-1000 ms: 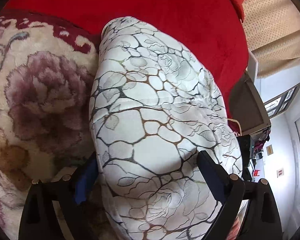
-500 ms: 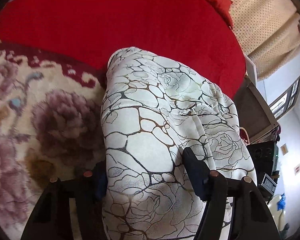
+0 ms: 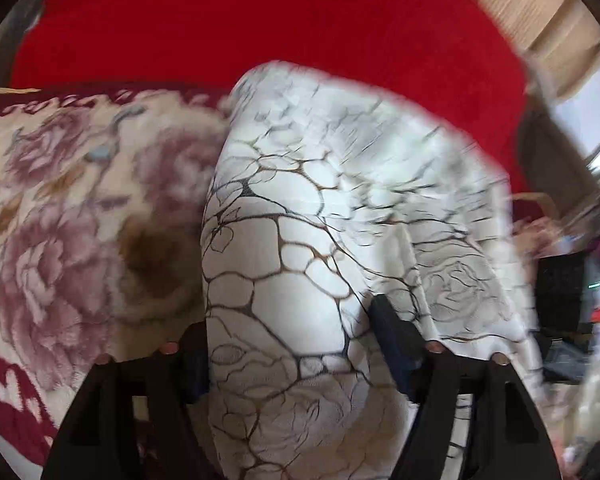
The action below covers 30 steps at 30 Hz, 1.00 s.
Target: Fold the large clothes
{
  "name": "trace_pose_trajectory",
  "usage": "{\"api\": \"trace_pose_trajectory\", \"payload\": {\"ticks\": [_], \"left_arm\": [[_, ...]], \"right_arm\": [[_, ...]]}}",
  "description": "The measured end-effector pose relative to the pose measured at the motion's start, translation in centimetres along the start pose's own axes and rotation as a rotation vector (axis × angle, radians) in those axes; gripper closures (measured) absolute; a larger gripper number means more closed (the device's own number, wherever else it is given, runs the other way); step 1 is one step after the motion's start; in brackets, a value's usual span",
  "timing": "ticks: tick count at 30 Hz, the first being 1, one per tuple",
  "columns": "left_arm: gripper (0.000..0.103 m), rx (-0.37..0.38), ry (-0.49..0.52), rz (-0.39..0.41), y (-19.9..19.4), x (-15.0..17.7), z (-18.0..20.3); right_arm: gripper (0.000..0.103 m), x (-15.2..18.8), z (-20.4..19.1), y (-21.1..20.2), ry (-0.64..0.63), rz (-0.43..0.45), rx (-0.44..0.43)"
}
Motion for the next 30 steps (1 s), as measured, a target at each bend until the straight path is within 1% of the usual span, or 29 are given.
{"api": "trace_pose_trajectory", "payload": {"ticks": [1,3,5,6,7,9,11,13,14,15,16,17,19,21,23,25,26,27,28,30], "left_arm": [[0.024,-0.010,0.011,0.010,0.1,0.1,0.0],[0.024,-0.001,0.013,0.015,-0.3,0.0,0.1],[0.024,0.001,0.007,0.013,-0.4,0.0,-0.2],[0.023,0.000,-0.001,0.008,-0.3,-0.1,-0.5],[0.023,0.000,-0.003,0.007,-0.3,0.1,-0.4],[0.023,-0.009,0.005,0.012,-0.3,0.1,0.1],[0.022,-0.020,0.012,0.018,0.1,0.0,0.0],[0.022,-0.026,0.015,0.020,0.3,-0.1,0.4],[0.022,-0.031,0.018,0.021,0.4,-0.1,0.3],[0.022,-0.034,0.021,0.022,0.3,-0.1,0.4],[0.022,-0.036,0.023,0.024,-0.5,0.1,0.8],[0.022,-0.038,0.023,0.025,-0.5,0.1,0.7],[0.022,-0.039,0.023,0.027,-0.3,0.1,0.5],[0.022,-0.043,0.025,0.033,0.1,0.0,0.4],[0.022,-0.048,0.034,0.039,-0.1,0.1,0.4],[0.022,-0.052,0.042,0.046,-0.2,0.2,0.5],[0.022,-0.057,0.052,0.047,-0.3,0.3,0.6],[0.022,-0.064,0.067,0.050,-0.4,0.4,0.8],[0.022,-0.071,0.077,0.055,-0.6,0.4,0.9],[0.022,-0.084,0.092,0.069,-0.9,0.6,1.1]], "right_arm": [[0.052,0.8,1.4,0.4,0.027,-0.010,0.019],[0.053,1.0,2.2,0.3,0.059,0.003,-0.002],[0.045,0.9,1.7,-0.3,0.039,0.012,0.027],[0.041,0.9,1.3,-0.5,0.029,0.013,0.052],[0.040,0.7,0.7,-0.6,0.023,0.005,0.086],[0.040,0.1,-0.4,-1.8,-0.010,-0.010,0.156],[0.040,-0.7,-1.4,-3.2,-0.045,0.009,0.200],[0.040,-2.0,-3.4,-5.0,-0.115,0.051,0.270],[0.040,-2.7,-3.8,-5.5,-0.138,0.071,0.282],[0.040,-3.6,-5.1,-5.9,-0.172,0.104,0.272],[0.040,-4.6,-6.2,-6.0,-0.195,0.119,0.250],[0.040,-5.5,-7.5,-5.4,-0.215,0.127,0.241],[0.042,-7.4,-9.4,-3.9,-0.260,0.131,0.253],[0.053,-8.6,-10.1,-1.4,-0.288,0.096,0.273],[0.058,-9.7,-8.8,1.7,-0.266,0.038,0.334],[0.061,-10.0,-5.9,4.4,-0.221,-0.026,0.412],[0.066,-9.8,-4.0,5.7,-0.176,-0.077,0.441],[0.066,-9.4,-2.2,6.8,-0.128,-0.128,0.458],[0.066,-9.1,-1.2,7.1,-0.104,-0.136,0.448],[0.066,-9.1,-1.7,6.2,-0.119,-0.109,0.431]]}}
Point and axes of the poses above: each gripper's, at about its wrist camera, not at the fingertips, and y roughly the way its jaws point, z to its right, x to its underside, the point moved 2 cm from there along y, roughly the way its jaws point, and after that the axes turned 9 degrees about z, right-handed, at the moved point
